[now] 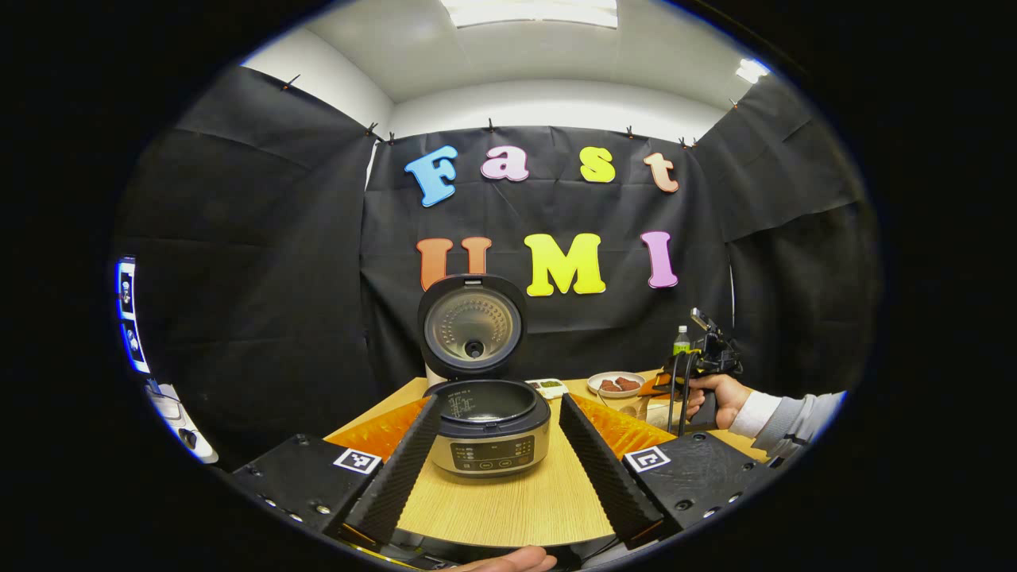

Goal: Close the left gripper, press the button to open the rice cooker; take a wooden spoon from the chopstick holder with the right hand, scoop a spoonful of rice and pour it into the rice cooker, then put the wooden spoon back into the chopstick holder.

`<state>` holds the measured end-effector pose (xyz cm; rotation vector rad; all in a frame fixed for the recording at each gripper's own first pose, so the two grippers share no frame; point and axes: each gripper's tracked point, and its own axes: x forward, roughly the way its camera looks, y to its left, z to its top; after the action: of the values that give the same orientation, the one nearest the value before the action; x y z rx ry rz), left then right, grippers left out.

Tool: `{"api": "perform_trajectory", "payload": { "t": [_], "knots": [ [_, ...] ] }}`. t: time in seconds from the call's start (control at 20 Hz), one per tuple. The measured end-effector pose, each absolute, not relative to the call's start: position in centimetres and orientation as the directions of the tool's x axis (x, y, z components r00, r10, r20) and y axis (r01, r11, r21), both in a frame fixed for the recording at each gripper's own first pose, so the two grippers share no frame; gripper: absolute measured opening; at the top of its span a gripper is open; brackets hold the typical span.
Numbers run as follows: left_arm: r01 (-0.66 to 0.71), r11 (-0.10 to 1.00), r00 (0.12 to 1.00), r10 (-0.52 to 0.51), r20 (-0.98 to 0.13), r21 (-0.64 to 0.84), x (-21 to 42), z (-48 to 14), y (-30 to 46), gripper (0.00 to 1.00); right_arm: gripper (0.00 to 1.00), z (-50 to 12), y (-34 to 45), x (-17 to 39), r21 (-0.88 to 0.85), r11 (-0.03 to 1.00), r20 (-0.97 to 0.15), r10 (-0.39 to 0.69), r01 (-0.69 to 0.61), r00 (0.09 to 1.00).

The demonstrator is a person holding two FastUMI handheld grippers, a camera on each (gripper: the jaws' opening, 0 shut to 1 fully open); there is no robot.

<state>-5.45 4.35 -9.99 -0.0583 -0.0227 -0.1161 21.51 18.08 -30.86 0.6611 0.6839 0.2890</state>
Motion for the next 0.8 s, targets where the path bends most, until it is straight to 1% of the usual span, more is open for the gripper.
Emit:
{"api": "perform_trajectory", "payload": {
  "t": [0.15, 0.45, 0.65, 0.8],
  "knots": [
    [0.115, 0.992, 0.993, -0.114, 0.026, -0.057, -5.7, -9.9, 4.2, 0.96, 0.1, -30.1, 17.1, 21.7, 0.729, 0.684, -0.458, 0.463, 0.022, 0.759],
    [0.111, 0.992, 0.994, -0.109, 0.032, -0.055, -6.3, -9.6, 4.6, 0.96, 0.09, -28.6, 14.5, 22.3, 0.841, 0.531, -0.378, 0.444, 0.101, 0.812],
    [0.113, 0.991, 0.993, -0.111, 0.023, -0.067, -6.2, -9.6, 4.4, 0.96, 0.1, -27.5, 14.1, 22.0, 0.924, 0.36, -0.303, 0.482, 0.13, 0.822],
    [0.112, 0.991, 0.993, -0.11, 0.028, -0.07, -6.2, -9.3, 4.4, 0.96, 0.09, -26.4, 14.0, 21.6, 0.954, 0.268, -0.258, 0.502, 0.136, 0.825]
  ]
}}
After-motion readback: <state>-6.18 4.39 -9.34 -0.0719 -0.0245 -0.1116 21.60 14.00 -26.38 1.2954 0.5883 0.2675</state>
